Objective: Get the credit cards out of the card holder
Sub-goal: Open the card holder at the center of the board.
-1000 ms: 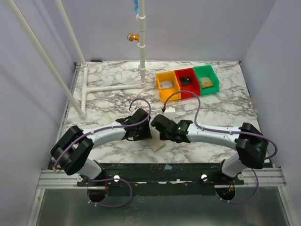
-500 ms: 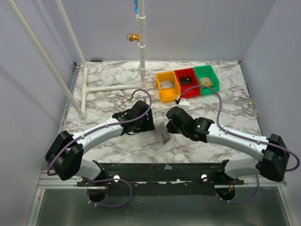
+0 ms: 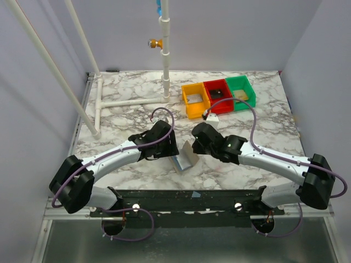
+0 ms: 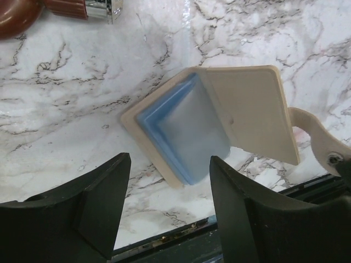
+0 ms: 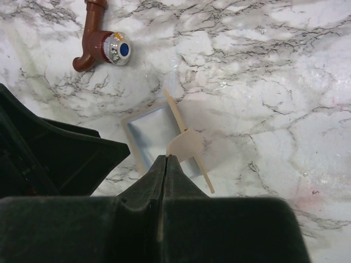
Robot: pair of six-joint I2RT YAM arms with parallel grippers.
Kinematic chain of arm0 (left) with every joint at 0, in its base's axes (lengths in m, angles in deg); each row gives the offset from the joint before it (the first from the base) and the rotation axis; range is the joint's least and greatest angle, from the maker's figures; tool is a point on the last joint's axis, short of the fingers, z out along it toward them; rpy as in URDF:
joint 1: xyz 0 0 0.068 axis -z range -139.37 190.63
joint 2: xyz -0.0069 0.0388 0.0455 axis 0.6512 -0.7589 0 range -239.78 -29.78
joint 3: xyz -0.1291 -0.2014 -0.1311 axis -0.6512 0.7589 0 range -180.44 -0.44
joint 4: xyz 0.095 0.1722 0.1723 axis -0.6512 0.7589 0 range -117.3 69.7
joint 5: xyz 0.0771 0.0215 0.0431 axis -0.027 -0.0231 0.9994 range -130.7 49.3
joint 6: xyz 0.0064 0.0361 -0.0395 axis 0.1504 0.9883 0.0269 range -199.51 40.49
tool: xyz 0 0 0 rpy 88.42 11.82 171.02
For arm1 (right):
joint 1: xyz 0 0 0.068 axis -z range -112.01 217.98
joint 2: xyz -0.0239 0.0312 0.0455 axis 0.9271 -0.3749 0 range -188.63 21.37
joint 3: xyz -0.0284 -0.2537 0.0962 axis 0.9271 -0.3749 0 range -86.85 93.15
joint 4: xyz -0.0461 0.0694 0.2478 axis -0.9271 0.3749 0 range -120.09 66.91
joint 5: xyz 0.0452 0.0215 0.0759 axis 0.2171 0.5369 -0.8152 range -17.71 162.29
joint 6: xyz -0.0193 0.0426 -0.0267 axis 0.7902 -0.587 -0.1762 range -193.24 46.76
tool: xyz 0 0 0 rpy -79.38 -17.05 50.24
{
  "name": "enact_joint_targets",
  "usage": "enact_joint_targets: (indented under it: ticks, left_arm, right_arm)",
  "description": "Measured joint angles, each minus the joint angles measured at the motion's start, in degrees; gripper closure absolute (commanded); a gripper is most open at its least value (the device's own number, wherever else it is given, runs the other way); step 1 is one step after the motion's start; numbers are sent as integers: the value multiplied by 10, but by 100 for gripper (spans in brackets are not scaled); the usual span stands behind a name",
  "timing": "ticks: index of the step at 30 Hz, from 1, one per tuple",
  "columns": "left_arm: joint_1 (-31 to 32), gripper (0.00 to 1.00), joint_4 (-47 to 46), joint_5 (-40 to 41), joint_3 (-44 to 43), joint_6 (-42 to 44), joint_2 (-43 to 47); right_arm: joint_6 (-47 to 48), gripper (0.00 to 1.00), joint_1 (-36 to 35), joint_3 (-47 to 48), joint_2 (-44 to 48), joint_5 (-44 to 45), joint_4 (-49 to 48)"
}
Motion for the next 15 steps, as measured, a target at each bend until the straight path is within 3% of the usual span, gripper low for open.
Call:
enact_joint_targets:
  ticks: [5,15]
  left_arm:
    - [0,40,-6,-5,6,0,-16]
    - [0,40,-12,-9,6,0,-35]
  right_arm:
    - [-1,99,2,-10,-2,14,4]
    - [-16,99,49,-123,-42,24,8]
